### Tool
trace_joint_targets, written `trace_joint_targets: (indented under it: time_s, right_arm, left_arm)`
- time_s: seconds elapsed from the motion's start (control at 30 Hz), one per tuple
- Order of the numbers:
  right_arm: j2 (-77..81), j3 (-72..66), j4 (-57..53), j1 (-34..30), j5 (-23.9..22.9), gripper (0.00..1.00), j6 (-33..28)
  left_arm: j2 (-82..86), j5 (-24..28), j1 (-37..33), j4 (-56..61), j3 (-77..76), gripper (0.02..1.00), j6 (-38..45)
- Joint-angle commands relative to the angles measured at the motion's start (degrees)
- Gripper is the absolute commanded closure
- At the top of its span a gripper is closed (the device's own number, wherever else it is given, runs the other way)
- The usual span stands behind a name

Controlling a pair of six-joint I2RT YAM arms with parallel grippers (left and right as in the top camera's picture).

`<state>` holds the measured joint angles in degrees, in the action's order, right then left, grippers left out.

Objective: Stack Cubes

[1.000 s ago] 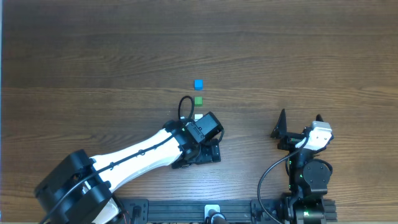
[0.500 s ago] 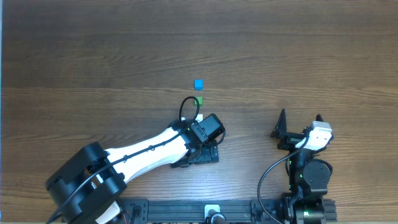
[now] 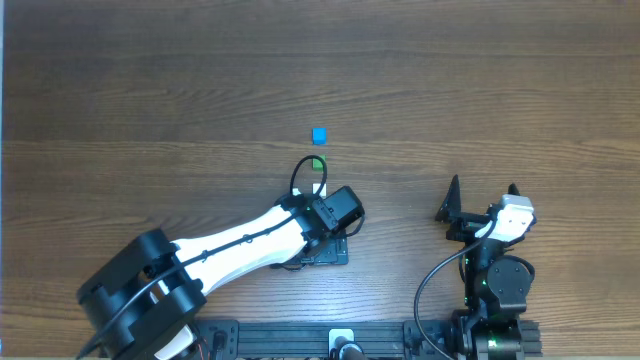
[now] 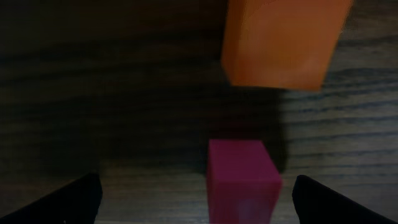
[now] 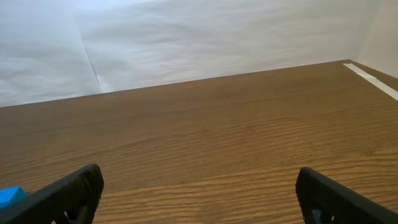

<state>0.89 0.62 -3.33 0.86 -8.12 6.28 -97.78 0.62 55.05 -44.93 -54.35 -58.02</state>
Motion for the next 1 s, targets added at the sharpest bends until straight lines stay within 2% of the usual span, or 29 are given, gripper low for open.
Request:
trace_joint_targets:
  time_s: [0.03, 0.33, 1.0]
  right_arm:
    - [-0.57, -0.33, -0.09, 0.31, -0.57, 0.007, 0.50]
    - [-0.57, -0.33, -0.09, 0.31, -0.57, 0.009, 0.50]
    - [-0.57, -0.33, -0.09, 0.31, -0.57, 0.009, 0.50]
  left_arm:
    - [-2.64, -1.79, 0.72, -0.31, -3.10, 0.027, 1.97]
    - [-3.39, -1.79, 1.53, 0.83, -4.20, 0.040, 3.10]
    - [-4.35, -1.77, 1.53, 1.44, -4.17, 0.332, 3.61]
